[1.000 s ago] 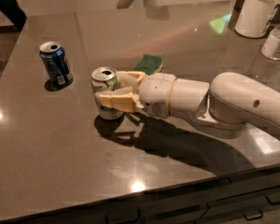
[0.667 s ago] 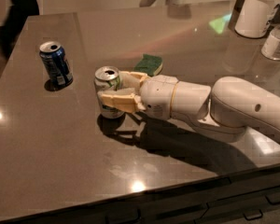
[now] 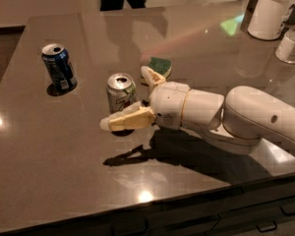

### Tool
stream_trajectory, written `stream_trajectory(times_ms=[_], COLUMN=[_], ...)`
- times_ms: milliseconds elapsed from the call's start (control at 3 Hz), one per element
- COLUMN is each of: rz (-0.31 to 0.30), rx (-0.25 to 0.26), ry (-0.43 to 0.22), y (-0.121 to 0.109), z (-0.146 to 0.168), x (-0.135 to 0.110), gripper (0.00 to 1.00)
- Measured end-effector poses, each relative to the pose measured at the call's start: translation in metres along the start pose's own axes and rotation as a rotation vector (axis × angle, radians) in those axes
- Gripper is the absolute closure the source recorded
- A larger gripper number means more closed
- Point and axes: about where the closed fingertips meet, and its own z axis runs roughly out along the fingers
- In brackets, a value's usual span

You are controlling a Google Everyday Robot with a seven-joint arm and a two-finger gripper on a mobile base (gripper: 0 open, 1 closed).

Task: Place 7up can upright

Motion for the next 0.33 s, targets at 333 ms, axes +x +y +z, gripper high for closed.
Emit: stream_trajectory(times_ms=[333], rz=[0.0], rx=[0.0], ry=[0.0], y=[0.0], z=[0.0], x=[0.0], gripper=[0.0])
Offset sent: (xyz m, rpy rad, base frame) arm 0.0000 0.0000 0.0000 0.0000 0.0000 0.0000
